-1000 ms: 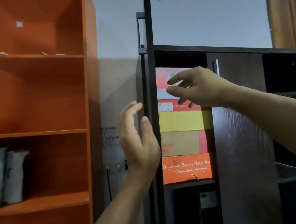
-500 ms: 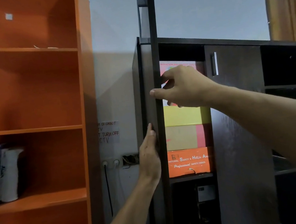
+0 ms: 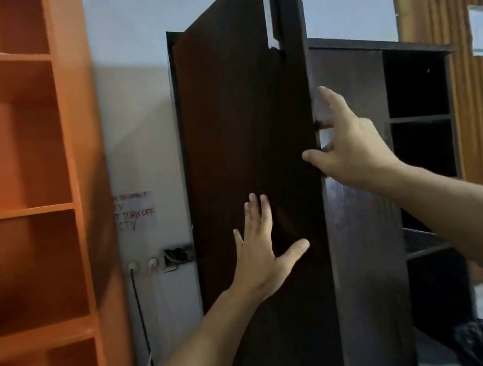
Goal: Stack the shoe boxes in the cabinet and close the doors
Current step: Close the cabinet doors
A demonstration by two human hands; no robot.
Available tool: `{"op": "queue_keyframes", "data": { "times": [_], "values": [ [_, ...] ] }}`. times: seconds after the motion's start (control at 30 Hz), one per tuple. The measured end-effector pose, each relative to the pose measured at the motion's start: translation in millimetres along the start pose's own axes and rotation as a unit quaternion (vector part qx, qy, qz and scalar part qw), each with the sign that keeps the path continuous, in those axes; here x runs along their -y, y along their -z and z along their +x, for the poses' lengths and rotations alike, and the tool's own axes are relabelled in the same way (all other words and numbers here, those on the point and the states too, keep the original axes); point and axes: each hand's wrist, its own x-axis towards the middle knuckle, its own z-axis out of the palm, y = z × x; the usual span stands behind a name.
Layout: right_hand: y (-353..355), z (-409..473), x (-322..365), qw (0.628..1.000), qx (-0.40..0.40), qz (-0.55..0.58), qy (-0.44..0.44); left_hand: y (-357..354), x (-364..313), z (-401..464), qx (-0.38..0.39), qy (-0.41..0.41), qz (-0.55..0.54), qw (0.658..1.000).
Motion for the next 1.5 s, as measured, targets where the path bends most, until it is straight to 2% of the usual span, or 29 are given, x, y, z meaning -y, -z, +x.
{"op": "queue_keyframes", "data": {
  "times": [0.17,0.33,0.4,0.47,0.53,0.63,1.2,1.37,1.5],
  "values": [
    [-21,-24,-61,0.995,0.085,-0.058,-0.014,-27,12,24,0.043,-0.005,0.133,0.99],
    [-52,-42,-107,0.977,0.052,-0.204,-0.033,-51,23,43,0.052,0.005,0.217,0.975],
    [-65,-45,-121,0.978,0.093,-0.177,-0.061,-59,27,51,0.058,0.014,0.25,0.966],
    [-78,-45,-132,0.984,0.133,-0.085,-0.086,-65,32,58,0.063,0.021,0.27,0.96],
    [-89,-41,-143,0.985,0.133,-0.034,-0.103,-70,38,64,0.065,0.021,0.289,0.955],
    [-100,-30,-152,0.983,0.126,-0.018,-0.131,-73,47,70,0.075,0.017,0.322,0.944],
    [-164,14,-179,0.969,0.151,-0.032,-0.194,-80,90,92,0.087,0.023,0.432,0.897],
    [-180,10,-180,0.97,0.123,-0.141,-0.155,-79,104,91,0.088,0.03,0.452,0.887],
    [-202,6,-189,0.955,0.205,-0.17,-0.13,-80,120,88,0.089,0.044,0.476,0.874]
  ]
}}
